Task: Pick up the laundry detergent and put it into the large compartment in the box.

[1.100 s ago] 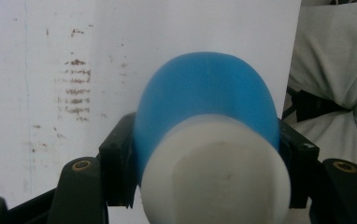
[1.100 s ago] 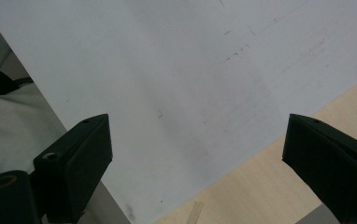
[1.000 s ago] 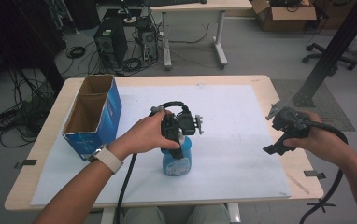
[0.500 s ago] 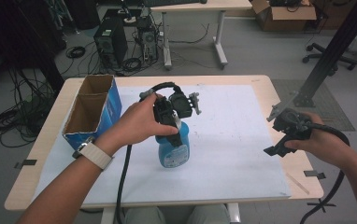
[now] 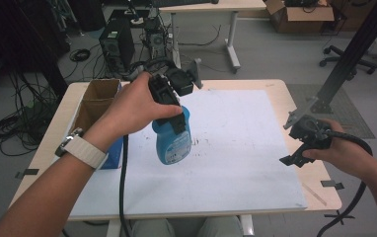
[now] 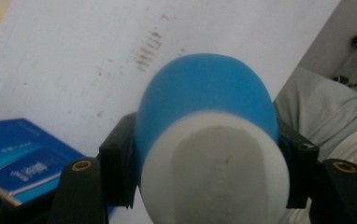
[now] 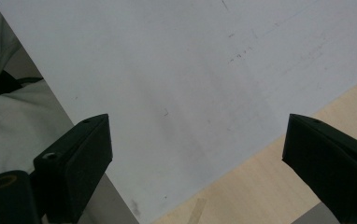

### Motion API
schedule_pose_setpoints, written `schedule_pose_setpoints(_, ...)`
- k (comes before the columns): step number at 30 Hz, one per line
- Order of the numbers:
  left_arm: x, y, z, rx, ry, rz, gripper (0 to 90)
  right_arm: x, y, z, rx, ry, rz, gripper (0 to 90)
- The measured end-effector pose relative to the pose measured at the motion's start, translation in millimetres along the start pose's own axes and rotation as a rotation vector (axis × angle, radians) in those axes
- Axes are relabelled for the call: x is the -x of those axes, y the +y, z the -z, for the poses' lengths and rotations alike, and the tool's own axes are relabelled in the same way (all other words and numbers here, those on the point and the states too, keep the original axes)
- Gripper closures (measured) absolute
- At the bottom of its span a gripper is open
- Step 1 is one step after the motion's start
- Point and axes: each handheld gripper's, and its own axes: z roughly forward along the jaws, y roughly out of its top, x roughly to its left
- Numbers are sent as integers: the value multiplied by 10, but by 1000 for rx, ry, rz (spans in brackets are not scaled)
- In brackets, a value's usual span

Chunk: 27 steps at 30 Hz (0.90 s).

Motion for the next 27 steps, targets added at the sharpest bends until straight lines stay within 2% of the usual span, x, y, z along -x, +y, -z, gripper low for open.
schedule_pose_setpoints(5, -123, 6, 231, 6, 26, 102, 375, -4, 0, 3, 3, 0, 3, 85)
schedule_pose_setpoints(6, -173, 1, 297, 7, 34, 146, 374, -3, 0, 2, 7, 0, 9, 85)
schedule_pose_setpoints(7, -173, 1, 297, 7, 34, 146, 375, -3, 0, 2, 7, 0, 9, 85)
schedule_pose_setpoints(14, -388, -65, 480, 9, 39, 309, 375, 9, 14, -7, 17, 2, 17, 85)
schedule_pose_setpoints(22, -674, -229, 662, 14, 93, 491, 375, 12, 41, -30, 18, 5, 23, 85)
schedule_pose_setpoints(27, -830, -347, 716, 19, 119, 575, 375, 11, 53, -41, 19, 8, 23, 85)
